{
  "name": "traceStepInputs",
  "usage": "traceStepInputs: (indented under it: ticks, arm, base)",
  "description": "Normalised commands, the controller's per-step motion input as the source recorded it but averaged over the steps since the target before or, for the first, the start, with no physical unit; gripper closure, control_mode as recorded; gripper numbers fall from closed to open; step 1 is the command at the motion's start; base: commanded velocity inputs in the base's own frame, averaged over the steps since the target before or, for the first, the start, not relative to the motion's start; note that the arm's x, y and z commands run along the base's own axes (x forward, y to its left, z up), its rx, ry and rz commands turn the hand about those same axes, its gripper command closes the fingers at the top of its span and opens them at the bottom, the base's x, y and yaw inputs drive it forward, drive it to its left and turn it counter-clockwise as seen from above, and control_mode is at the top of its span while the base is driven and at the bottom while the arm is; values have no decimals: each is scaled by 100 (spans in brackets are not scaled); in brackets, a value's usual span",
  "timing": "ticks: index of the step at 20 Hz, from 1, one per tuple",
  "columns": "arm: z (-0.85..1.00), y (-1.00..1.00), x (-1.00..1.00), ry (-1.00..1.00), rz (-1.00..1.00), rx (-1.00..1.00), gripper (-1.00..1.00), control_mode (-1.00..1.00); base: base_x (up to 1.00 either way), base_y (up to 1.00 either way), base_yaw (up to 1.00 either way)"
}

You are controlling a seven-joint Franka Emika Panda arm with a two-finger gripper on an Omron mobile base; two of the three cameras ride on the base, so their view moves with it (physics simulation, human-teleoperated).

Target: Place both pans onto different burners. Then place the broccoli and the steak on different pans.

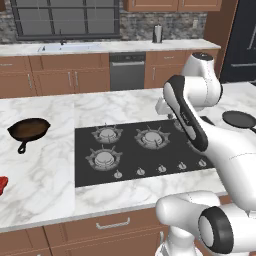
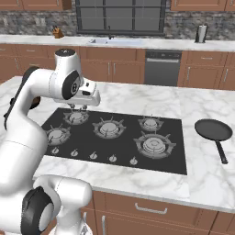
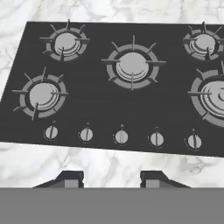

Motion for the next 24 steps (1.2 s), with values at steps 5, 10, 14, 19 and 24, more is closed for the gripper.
traceStepInputs:
  ticks: [5,10,14,19,24]
  arm:
    - [0,-30,0,0,0,0,-100,-100]
    - [0,-69,0,0,0,0,-100,-100]
    - [0,-74,0,0,0,0,-100,-100]
    - [0,-68,0,1,0,-2,-100,-100]
    - [0,-65,1,12,0,0,-100,-100]
  base:
    - [0,0,0]
    - [0,0,0]
    - [0,0,0]
    - [0,0,0]
    - [0,0,0]
